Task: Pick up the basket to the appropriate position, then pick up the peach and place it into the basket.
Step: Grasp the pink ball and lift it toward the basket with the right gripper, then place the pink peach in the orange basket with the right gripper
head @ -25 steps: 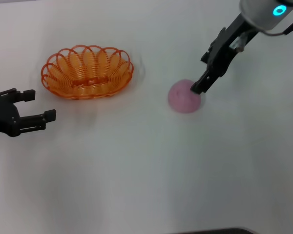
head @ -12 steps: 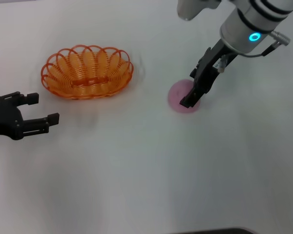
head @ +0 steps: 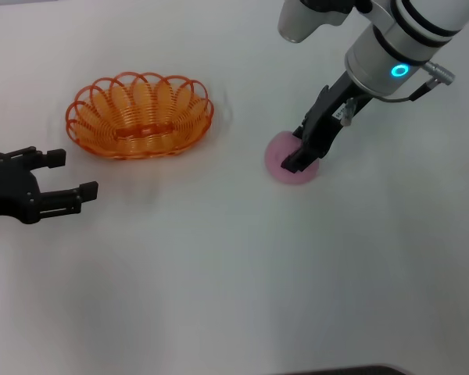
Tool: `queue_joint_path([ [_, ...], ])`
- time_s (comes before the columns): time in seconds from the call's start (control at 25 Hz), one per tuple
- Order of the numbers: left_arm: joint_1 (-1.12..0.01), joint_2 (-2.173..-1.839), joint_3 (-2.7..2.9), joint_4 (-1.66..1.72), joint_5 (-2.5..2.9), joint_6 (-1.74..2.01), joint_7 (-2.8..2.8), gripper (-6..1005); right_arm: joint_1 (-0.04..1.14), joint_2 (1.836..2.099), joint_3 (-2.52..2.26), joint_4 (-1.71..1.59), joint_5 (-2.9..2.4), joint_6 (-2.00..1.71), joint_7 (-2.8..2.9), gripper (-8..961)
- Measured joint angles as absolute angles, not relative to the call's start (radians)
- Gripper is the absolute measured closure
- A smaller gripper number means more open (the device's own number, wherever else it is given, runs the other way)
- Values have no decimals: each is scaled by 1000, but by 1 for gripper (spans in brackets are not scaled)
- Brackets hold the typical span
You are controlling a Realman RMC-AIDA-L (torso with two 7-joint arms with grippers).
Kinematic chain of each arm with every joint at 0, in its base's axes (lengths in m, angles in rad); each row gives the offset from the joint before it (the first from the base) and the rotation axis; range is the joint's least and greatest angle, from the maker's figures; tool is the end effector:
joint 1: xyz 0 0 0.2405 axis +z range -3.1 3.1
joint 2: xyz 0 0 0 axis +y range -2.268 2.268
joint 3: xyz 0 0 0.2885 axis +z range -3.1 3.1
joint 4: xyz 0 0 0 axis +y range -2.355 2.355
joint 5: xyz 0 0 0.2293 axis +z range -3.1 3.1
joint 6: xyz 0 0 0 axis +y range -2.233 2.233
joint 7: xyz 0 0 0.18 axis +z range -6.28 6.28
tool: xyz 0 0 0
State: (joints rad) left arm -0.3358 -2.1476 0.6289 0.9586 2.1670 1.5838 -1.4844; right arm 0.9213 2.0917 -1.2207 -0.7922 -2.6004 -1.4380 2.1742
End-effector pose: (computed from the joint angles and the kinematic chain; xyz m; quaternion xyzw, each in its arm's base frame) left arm -0.3406 0.3260 -0.0200 -0.9303 -0.2734 -0.1561 0.1882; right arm 0.2037 0.4334 -0.0989 -0.9529 0.2199 -0.1973 0.0687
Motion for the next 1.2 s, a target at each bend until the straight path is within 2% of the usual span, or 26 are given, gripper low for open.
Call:
queue_joint_path([
  [0.16,-338,-2148,629,959,2173,1584,-1485,156,919,2091,-1221,-792,-2601,-1438,2174,419],
  [0.4,-339,-2149,629,959,2175,1587,-1485,156,913,2090,-1213,-805,-2598,-1434,2174,651],
  [0.92,-339,-2148,629,966,2175,1611,-1498,156,904,2074,-965,-1072,-2458,-1589,2148,792],
  [1.2,-343,-2149,629,966,2175,1612,-1500,156,952,2090,-1016,-963,-2326,-1411,2089,869],
])
